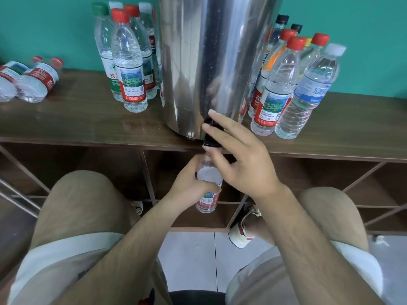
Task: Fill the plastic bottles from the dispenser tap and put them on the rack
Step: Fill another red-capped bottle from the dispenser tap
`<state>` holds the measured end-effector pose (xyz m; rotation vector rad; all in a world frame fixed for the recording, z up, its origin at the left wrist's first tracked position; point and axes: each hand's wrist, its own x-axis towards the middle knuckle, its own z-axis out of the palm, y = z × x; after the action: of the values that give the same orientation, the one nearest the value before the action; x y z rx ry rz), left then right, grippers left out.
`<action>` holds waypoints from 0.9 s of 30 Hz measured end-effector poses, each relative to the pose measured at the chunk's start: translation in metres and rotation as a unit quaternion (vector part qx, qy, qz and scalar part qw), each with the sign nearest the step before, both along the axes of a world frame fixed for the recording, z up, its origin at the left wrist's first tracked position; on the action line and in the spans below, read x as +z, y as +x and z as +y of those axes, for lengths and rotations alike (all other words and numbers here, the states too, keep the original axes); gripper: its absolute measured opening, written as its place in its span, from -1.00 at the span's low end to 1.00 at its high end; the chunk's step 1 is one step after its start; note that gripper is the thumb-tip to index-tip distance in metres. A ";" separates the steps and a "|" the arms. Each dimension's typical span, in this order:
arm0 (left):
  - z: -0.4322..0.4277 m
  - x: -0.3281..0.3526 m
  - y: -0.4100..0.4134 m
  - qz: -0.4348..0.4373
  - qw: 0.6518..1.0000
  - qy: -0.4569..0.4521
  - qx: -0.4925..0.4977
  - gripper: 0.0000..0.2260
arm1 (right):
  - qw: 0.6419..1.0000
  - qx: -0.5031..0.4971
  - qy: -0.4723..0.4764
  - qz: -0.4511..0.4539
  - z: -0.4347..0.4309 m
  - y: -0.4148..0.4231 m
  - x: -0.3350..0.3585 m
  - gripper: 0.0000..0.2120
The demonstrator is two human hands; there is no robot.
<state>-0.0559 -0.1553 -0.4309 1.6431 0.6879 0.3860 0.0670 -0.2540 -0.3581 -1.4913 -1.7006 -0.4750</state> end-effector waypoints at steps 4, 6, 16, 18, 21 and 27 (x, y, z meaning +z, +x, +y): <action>-0.002 0.002 0.000 0.006 1.000 0.003 0.001 -0.34 | 0.986 -0.009 -0.010 0.165 -0.015 0.006 -0.015 -0.51; -0.002 0.003 0.000 0.008 1.000 0.002 -0.002 -0.30 | 0.968 -0.028 -0.045 0.243 -0.016 0.013 -0.020 -0.64; 0.000 0.002 0.001 0.032 0.999 0.009 -0.002 -0.32 | 0.922 -0.013 -0.204 0.328 0.007 0.017 -0.038 -0.86; 0.001 0.000 0.001 0.043 0.999 0.012 -0.005 -0.33 | 0.921 -0.019 -0.209 0.329 0.007 0.019 -0.040 -0.84; 0.002 -0.003 0.003 0.055 0.998 0.023 -0.012 -0.34 | 0.916 -0.021 -0.217 0.337 0.007 0.020 -0.041 -0.86; 0.001 -0.007 0.006 0.085 0.995 0.053 -0.014 -0.37 | 0.914 -0.034 -0.239 0.328 0.006 0.022 -0.045 -0.83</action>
<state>-0.0497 -0.1546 -0.4377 1.7988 0.7804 0.2681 0.0889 -0.2477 -0.4032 -1.7865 -1.2603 0.4186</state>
